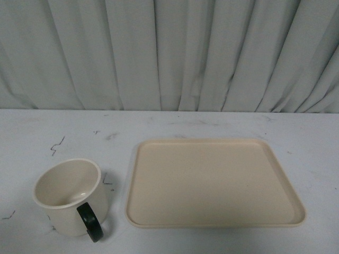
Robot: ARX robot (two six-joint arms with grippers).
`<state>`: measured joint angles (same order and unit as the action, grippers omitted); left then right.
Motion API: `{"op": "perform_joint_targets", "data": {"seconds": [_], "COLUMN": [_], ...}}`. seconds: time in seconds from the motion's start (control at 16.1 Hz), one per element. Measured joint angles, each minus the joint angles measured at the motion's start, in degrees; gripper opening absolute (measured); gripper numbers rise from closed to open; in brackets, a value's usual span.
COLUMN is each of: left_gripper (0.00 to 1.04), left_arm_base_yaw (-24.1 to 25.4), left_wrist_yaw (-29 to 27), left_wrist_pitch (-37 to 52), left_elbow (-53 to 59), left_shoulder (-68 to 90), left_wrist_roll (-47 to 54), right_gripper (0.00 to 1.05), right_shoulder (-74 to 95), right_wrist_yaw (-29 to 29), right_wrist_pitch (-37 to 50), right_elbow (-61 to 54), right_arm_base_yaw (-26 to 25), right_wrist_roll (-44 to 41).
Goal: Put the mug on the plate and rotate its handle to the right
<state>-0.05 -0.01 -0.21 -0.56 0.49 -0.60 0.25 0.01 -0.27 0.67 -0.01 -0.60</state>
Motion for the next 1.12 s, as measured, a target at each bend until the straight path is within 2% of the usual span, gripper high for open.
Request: {"op": "perform_joint_targets", "data": {"seconds": [1.12], "left_gripper": [0.98], "left_arm_base_yaw": [0.0], "left_wrist_yaw": [0.0], "left_wrist_pitch": [0.0], "left_elbow": [0.0], "left_shoulder": [0.0], "left_wrist_roll": [0.0], "right_gripper": [0.98], "right_shoulder": [0.0], "right_wrist_yaw": [0.0], "right_wrist_pitch": [0.0], "right_elbow": [0.0], "right_arm_base_yaw": [0.0], "right_wrist_roll": [0.0]}}
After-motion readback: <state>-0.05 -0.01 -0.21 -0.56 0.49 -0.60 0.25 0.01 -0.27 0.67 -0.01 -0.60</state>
